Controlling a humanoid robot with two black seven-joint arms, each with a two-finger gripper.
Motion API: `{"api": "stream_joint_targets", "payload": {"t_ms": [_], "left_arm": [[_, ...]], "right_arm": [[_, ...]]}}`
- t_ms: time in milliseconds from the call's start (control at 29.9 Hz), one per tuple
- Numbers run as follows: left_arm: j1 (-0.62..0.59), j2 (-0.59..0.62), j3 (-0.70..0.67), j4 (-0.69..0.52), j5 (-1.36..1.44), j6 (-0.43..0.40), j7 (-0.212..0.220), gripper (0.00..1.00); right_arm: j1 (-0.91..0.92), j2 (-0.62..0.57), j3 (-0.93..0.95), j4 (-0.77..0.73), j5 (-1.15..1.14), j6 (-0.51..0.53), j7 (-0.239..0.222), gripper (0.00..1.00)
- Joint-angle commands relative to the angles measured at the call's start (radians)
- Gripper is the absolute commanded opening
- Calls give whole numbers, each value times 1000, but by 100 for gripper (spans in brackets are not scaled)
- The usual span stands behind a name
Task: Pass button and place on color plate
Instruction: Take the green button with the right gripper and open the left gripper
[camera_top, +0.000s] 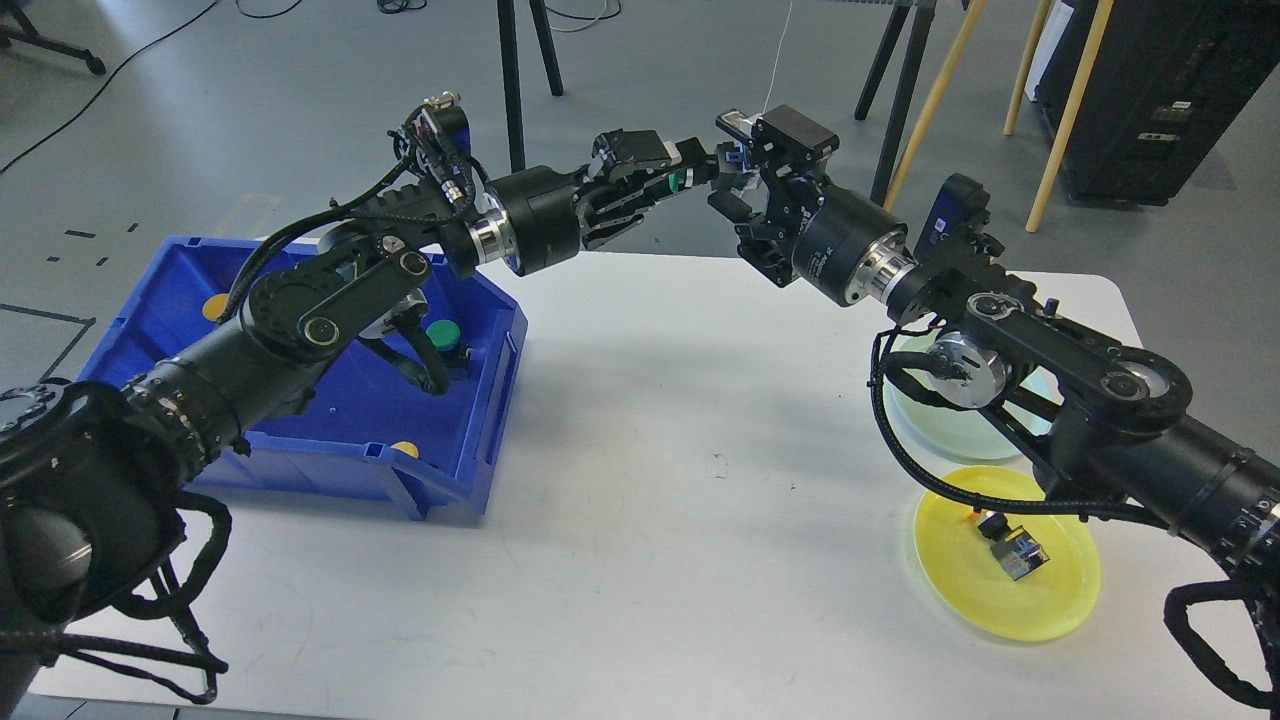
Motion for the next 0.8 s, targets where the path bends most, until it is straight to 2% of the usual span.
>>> {"api": "stream_joint_targets", "payload": {"t_ms": [0,100,167,201,234,368,435,469,502,603,703,770], "left_arm": [[0,-3,0,7,-2,0,0,18],[0,-3,0,8,-8,0,0,18],[0,-3,0,8,-14,0,0,18],[0,-3,0,8,-16,0,0,18],[0,-1,0,8,-16,0,0,18],[0,-3,0,8,-16,0,0,18],[0,-3,0,8,-16,0,0,19],[0,-3,0,8,-16,0,0,22],[0,-3,-2,8,-17,0,0,30],[0,-4,-2,8,-57,0,0,75],[0,-4,1,8,-120,0,0,93],[0,-4,2,8,-135,0,0,98]], "right_arm": [[-1,-1,0,2,0,0,1,55],[0,1,-2,2,0,3,6,40],[0,1,-2,2,-2,3,6,26],[-1,5,-2,-1,-2,0,6,14],[-1,10,0,-3,-5,-11,6,9],[-4,9,-2,2,-6,-28,8,1],[-6,9,-2,3,-6,-29,8,1],[-6,9,-2,3,-6,-31,8,1],[-7,9,-2,5,-6,-32,8,1],[-7,7,-2,5,-5,-39,8,1],[-9,4,4,6,-5,-51,8,1],[-12,1,17,6,-2,-66,8,1]]}}
